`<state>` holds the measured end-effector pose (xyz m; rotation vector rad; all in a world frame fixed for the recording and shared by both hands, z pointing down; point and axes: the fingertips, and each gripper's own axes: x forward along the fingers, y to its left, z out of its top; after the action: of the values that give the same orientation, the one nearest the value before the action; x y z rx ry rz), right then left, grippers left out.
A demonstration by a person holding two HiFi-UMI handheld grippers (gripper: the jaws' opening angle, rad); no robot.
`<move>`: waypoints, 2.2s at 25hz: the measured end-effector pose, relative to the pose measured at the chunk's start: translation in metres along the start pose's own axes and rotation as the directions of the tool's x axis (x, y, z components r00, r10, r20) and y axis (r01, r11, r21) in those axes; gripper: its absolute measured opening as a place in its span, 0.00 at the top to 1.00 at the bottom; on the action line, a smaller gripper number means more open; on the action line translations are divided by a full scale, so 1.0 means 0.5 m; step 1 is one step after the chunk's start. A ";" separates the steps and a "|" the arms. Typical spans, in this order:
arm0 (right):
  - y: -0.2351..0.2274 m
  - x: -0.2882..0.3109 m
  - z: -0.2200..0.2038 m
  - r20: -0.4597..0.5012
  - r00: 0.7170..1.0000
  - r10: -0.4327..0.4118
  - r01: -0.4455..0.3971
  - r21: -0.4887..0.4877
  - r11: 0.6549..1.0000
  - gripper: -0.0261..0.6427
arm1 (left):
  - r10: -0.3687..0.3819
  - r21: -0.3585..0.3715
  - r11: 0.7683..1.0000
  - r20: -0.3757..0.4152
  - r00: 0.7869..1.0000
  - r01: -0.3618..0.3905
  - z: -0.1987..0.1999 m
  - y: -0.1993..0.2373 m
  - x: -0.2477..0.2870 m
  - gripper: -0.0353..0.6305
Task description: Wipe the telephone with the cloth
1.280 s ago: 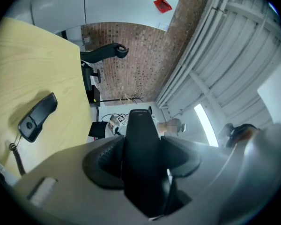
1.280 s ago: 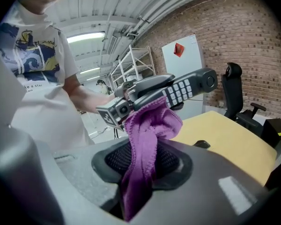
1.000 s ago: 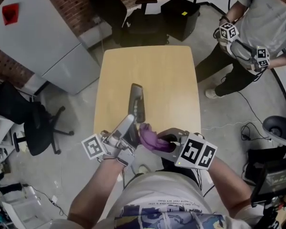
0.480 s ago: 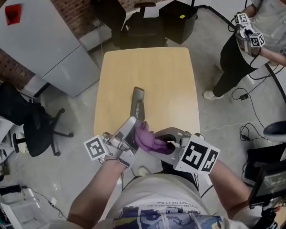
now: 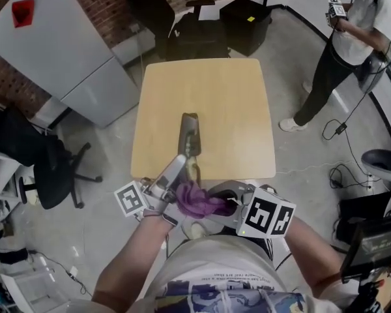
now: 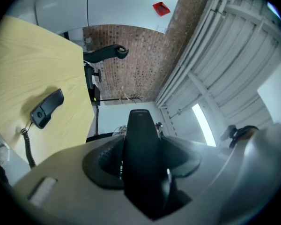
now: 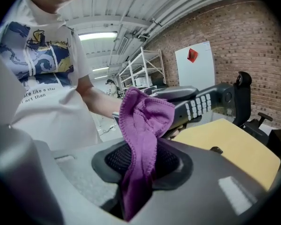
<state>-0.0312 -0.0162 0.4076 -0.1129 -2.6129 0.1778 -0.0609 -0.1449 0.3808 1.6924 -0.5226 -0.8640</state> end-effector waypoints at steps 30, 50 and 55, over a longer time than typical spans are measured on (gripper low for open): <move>-0.072 0.036 0.039 -0.040 0.973 -0.227 0.230 0.082 0.970 0.79 | -0.023 -0.018 1.000 -0.008 1.000 0.023 0.005 -0.022 -0.087 0.57; 0.032 0.009 -0.065 -0.062 0.969 -0.241 0.249 0.210 0.945 0.79 | 0.115 0.153 0.981 0.024 0.993 -0.118 -0.002 0.025 -0.098 0.57; -0.050 -0.028 -0.086 -0.026 0.933 -0.358 0.350 0.288 0.891 0.79 | 0.362 0.287 0.884 0.077 0.929 -0.368 0.039 0.111 -0.118 0.57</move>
<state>0.0014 -0.0383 0.4411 0.4705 -2.5482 0.4276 -0.1086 -0.1306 0.4476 1.7736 -0.9930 -0.5456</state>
